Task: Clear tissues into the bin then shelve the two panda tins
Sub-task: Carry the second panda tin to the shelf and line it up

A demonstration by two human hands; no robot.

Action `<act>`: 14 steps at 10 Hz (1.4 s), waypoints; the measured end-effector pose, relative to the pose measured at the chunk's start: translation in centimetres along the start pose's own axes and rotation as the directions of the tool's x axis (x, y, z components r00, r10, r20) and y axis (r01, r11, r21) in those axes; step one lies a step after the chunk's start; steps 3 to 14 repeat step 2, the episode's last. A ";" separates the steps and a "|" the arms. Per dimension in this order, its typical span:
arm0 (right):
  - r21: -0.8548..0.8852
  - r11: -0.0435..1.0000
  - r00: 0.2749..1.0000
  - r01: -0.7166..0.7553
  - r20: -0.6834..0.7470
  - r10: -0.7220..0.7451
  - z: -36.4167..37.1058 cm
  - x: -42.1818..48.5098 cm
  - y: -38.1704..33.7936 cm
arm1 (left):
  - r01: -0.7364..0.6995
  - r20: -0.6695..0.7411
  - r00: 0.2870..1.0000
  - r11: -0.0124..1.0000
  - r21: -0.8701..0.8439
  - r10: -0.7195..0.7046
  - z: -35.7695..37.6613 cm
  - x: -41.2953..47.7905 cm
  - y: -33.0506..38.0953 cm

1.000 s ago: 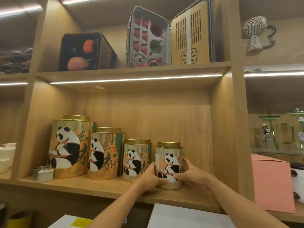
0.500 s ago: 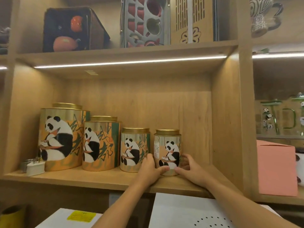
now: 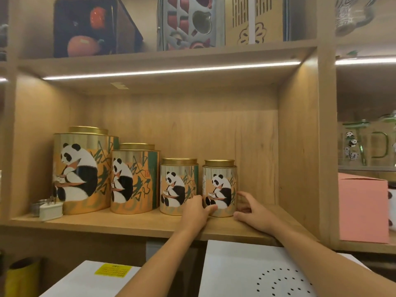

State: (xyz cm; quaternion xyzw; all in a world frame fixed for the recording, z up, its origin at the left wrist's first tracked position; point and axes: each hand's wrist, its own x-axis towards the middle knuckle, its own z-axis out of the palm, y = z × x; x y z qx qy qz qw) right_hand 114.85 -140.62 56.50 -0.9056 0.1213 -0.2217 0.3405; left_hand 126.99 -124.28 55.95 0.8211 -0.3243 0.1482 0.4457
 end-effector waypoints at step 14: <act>0.058 0.998 1.000 -0.008 -0.001 0.008 -0.9 -0.3 -0.4 | 0.006 0.027 1.000 0.999 0.049 -0.007 -0.2 -0.2 0.3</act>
